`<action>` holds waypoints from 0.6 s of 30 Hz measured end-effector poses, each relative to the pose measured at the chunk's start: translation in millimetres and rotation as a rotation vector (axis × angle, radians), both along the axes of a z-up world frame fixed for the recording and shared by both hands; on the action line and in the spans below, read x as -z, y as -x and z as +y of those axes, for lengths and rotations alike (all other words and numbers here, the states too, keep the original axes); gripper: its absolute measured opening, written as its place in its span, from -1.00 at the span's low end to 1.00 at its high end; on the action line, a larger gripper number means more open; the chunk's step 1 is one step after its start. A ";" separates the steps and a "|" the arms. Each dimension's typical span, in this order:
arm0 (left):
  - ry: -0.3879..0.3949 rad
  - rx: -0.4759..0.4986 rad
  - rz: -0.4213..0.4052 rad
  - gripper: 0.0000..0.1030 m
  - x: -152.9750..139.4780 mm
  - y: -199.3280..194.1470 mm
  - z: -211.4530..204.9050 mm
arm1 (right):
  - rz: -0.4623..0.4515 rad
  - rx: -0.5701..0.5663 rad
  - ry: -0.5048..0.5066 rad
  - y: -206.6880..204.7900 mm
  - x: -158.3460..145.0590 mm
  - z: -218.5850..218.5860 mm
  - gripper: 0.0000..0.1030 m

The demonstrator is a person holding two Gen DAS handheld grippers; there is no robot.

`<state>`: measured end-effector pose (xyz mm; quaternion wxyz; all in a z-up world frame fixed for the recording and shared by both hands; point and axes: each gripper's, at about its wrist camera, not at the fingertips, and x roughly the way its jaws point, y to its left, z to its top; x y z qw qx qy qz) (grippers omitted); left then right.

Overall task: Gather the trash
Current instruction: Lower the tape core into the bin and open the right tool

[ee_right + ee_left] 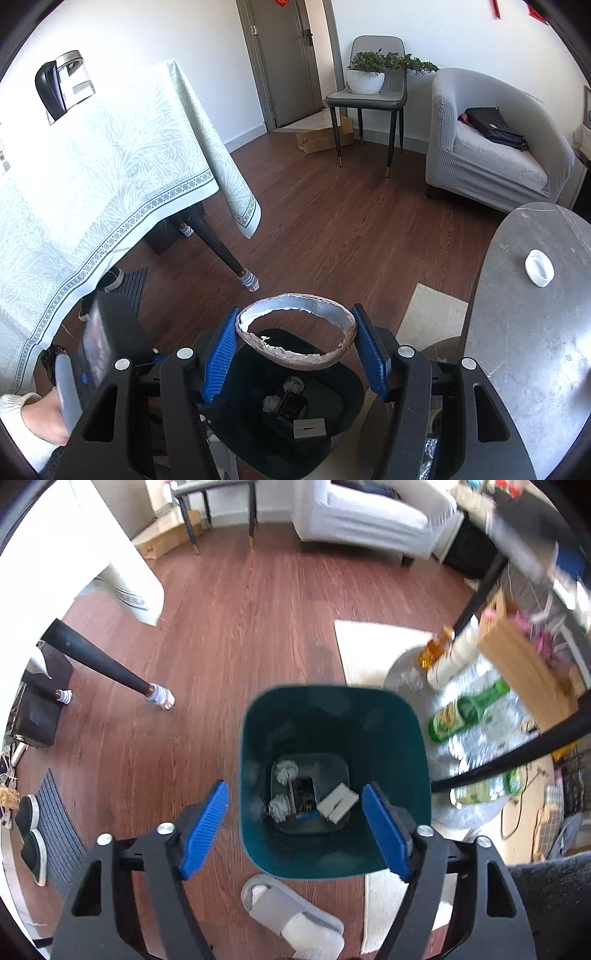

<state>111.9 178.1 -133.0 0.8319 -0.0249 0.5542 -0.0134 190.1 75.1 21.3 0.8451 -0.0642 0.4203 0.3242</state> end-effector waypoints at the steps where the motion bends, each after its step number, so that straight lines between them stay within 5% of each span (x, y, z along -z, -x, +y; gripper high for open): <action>1: 0.009 -0.012 -0.022 0.48 -6.8 1.3 4.1 | 0.005 -0.005 0.011 0.3 3.9 2.7 0.19; 18: 0.097 -0.123 -0.251 -0.26 -87.3 7.4 34.5 | 0.161 -0.079 0.130 11.5 75.6 31.1 0.19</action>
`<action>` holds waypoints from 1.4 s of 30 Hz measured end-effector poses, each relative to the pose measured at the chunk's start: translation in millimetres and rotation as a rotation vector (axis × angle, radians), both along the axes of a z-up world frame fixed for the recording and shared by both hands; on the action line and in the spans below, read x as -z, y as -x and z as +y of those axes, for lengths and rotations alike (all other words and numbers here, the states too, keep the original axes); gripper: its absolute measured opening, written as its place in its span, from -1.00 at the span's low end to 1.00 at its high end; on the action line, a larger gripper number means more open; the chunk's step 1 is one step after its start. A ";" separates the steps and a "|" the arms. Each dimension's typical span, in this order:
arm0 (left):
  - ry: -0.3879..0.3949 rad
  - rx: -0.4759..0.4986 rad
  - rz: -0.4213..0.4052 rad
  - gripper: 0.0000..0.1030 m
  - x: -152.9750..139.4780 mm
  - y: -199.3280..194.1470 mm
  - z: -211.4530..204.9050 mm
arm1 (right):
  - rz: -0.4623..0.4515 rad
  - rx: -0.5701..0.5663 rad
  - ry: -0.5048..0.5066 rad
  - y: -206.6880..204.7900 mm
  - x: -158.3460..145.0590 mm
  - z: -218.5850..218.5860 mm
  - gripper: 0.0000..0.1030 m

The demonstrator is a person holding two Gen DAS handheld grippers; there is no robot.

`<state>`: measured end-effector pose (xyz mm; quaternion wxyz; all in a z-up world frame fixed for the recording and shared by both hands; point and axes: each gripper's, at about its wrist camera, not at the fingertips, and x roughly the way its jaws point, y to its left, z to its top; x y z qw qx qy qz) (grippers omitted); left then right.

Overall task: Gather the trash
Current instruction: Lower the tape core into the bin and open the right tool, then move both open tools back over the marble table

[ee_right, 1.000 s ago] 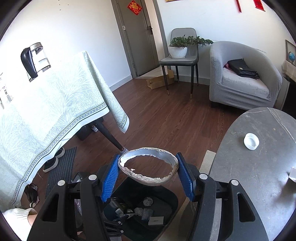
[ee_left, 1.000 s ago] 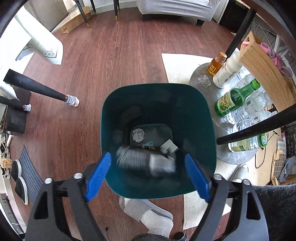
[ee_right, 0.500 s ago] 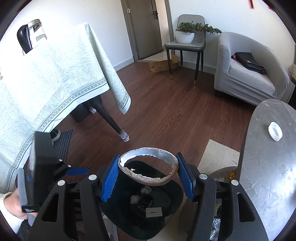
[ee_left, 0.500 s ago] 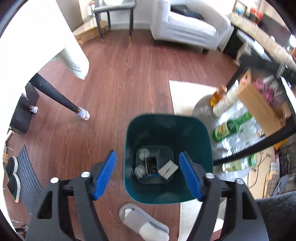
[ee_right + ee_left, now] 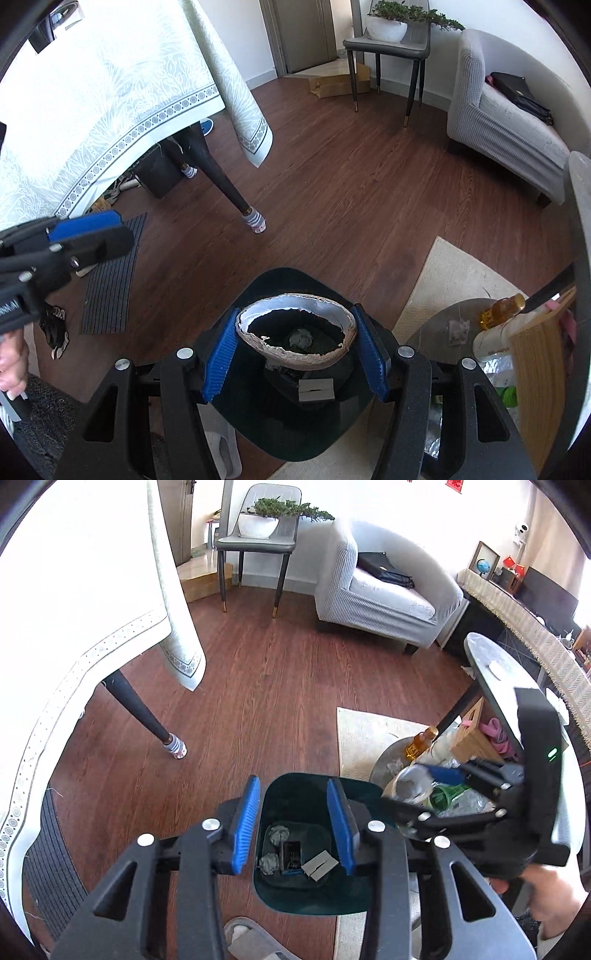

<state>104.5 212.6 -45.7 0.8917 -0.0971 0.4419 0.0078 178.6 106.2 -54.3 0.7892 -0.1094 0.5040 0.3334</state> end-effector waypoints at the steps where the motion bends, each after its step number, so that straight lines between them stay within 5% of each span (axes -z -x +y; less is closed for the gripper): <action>1: 0.002 0.002 -0.005 -0.27 -2.0 -0.7 -1.0 | 0.012 -0.005 0.006 0.9 4.0 1.5 0.19; 16: 0.035 0.021 -0.094 -0.37 -33.9 -3.5 -18.2 | 0.138 -0.109 0.197 23.0 69.7 20.1 0.21; 23: 0.052 0.008 -0.115 -0.38 -42.7 -5.3 -24.4 | 0.158 -0.122 0.222 27.9 77.6 10.7 0.41; 30: 0.037 0.001 -0.144 -0.38 -53.6 -7.0 -30.3 | 0.118 -0.135 0.168 32.6 56.2 -3.6 0.40; 42: -0.016 0.008 -0.217 -0.38 -78.4 -7.9 -50.8 | 0.007 -0.123 0.017 32.7 -10.1 -31.9 0.08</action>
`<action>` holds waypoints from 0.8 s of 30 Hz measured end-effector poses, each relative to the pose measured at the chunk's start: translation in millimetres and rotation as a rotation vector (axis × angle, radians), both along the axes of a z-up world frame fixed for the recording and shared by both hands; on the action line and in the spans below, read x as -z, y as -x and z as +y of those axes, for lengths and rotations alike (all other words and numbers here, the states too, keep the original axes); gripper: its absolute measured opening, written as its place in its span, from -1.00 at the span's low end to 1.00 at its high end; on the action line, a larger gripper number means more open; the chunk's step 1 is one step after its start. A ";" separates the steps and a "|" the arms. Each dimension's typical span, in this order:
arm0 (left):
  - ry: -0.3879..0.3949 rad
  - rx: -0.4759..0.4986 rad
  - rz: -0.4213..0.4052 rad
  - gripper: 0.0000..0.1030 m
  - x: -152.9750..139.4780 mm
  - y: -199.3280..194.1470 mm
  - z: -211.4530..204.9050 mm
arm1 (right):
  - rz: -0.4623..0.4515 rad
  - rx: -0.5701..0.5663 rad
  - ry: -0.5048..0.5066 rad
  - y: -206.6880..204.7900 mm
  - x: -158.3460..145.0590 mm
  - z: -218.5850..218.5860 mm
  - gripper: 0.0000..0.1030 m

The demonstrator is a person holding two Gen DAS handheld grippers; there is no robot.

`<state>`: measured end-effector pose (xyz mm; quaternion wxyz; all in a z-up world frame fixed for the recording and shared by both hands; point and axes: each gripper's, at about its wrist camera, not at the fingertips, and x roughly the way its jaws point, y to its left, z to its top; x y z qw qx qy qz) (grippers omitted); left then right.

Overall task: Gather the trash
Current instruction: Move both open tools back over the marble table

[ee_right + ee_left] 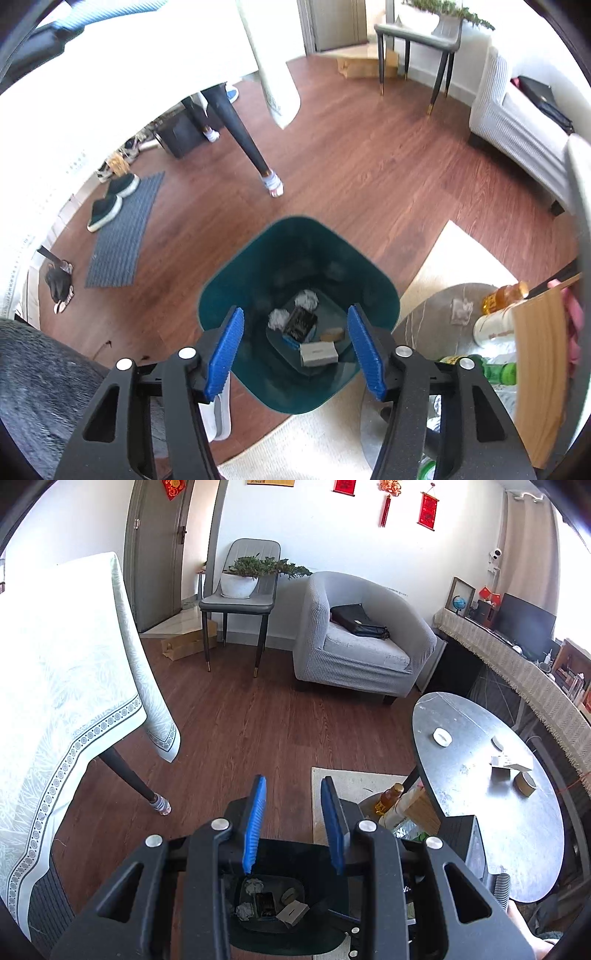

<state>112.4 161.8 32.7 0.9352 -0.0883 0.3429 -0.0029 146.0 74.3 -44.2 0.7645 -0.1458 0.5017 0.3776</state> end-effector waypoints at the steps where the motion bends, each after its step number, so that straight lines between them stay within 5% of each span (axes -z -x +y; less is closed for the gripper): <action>1: 0.001 0.001 -0.005 -0.38 -1.3 -0.5 -2.0 | -0.010 0.001 -0.010 1.0 -6.1 -1.7 0.08; 10: 0.010 0.025 -0.053 -0.34 -25.3 -1.2 -18.0 | -0.133 0.069 -0.087 3.2 -74.5 -46.0 0.05; 24: 0.044 0.161 -0.041 -0.27 -36.9 -40.5 -91.9 | -0.298 0.353 -0.133 -38.0 -156.8 -183.5 0.05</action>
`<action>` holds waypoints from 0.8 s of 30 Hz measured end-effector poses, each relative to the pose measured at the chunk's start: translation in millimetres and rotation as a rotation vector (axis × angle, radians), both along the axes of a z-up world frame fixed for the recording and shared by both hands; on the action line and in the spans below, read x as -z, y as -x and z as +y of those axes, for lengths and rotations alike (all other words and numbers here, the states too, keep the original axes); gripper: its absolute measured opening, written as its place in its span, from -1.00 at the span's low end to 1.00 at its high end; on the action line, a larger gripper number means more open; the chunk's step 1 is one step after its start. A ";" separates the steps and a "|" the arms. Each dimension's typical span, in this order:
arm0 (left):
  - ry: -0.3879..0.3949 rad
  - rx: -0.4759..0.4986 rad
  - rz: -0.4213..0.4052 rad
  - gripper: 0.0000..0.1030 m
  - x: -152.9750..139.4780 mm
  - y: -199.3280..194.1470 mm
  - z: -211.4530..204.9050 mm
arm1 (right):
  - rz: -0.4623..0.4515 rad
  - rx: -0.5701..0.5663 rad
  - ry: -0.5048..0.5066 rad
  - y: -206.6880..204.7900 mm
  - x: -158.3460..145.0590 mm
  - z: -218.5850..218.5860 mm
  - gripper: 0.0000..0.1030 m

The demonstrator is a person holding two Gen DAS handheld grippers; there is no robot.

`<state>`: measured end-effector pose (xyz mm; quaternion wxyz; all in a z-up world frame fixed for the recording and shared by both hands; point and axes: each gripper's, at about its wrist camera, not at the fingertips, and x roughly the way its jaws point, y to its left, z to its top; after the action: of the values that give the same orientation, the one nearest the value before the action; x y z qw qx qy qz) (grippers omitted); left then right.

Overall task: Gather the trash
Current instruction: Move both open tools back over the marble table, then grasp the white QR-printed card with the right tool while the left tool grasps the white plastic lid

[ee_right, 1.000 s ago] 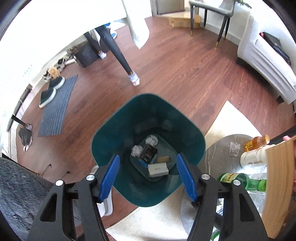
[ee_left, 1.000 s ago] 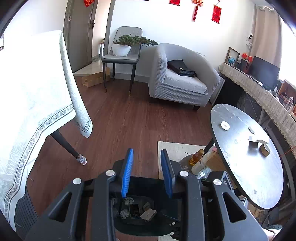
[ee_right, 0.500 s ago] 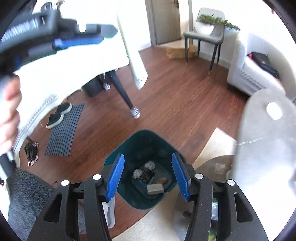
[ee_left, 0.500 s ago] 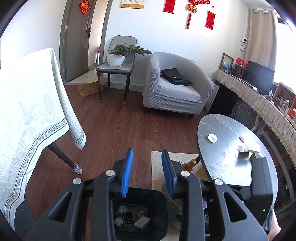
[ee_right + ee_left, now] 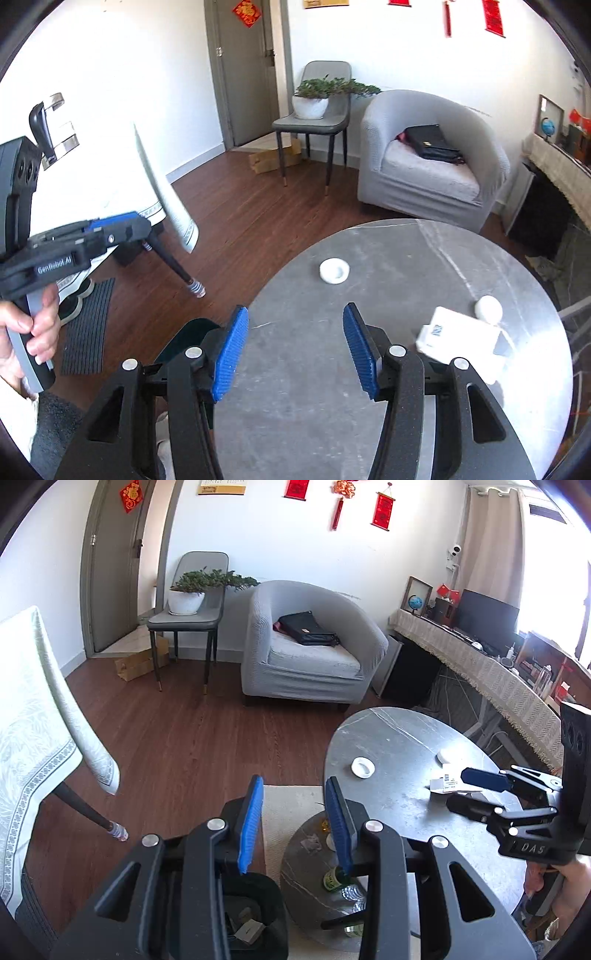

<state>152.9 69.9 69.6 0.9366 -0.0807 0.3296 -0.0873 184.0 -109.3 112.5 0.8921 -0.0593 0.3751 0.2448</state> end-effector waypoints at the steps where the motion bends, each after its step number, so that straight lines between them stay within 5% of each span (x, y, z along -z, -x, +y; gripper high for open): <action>1: 0.005 0.013 0.008 -0.27 3.1 -3.9 -7.5 | -0.004 0.020 -0.011 -3.0 -1.7 -12.0 0.05; 8: -0.021 0.097 0.035 -0.27 21.9 -35.9 -62.0 | -0.009 0.142 -0.021 -21.3 3.4 -58.0 0.08; 10: -0.022 0.122 0.037 -0.27 27.4 -41.3 -75.1 | -0.011 0.182 -0.005 -23.7 6.7 -66.9 0.51; 15: -0.034 0.186 0.065 -0.15 43.5 -53.2 -100.6 | 0.001 0.278 0.023 -35.6 18.1 -84.8 0.79; 24: -0.047 0.223 0.063 0.25 57.8 -79.7 -113.1 | 0.070 0.315 0.074 -62.2 55.6 -83.1 0.83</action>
<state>232.5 -43.1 11.8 0.9119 -0.0244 0.3678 -0.1808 246.2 -192.3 57.0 0.9029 -0.0242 0.4196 0.0899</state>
